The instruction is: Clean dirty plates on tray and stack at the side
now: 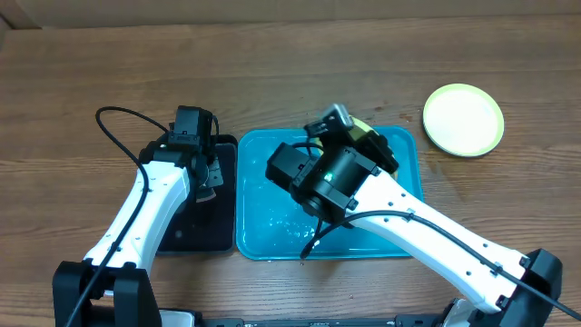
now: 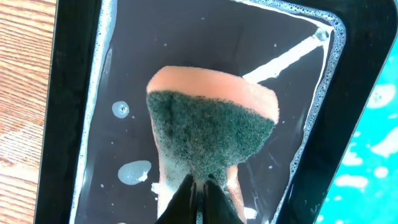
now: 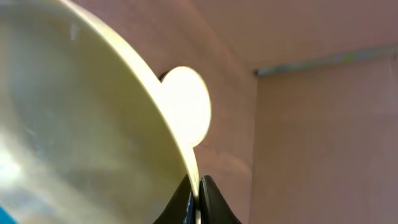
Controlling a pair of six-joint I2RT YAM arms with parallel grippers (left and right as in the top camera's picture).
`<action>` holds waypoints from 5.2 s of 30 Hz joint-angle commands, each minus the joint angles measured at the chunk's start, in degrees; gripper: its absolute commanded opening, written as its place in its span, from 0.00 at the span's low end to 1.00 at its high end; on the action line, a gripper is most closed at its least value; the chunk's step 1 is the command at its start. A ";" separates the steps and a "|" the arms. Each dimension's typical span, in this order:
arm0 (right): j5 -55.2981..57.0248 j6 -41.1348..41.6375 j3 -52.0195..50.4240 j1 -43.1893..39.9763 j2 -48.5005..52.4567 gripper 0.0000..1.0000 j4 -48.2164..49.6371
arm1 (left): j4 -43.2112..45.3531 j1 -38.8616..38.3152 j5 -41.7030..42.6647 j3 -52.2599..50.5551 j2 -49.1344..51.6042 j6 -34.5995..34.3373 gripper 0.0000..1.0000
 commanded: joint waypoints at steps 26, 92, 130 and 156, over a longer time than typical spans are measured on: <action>-34.05 26.60 0.61 -15.80 1.14 0.04 8.68 | -0.15 0.33 -0.76 -0.09 -0.11 -1.25 0.04; -64.94 -6.51 16.74 -49.70 2.82 1.00 11.52 | -11.91 0.52 -0.59 14.67 -7.87 0.57 1.00; -56.19 -11.15 16.70 -40.96 -9.27 1.00 15.19 | -36.33 0.55 -0.57 24.59 -37.18 4.35 0.99; -57.46 -11.19 16.59 -40.98 -9.18 1.00 12.81 | -36.33 0.55 -0.59 24.59 -37.18 4.35 1.00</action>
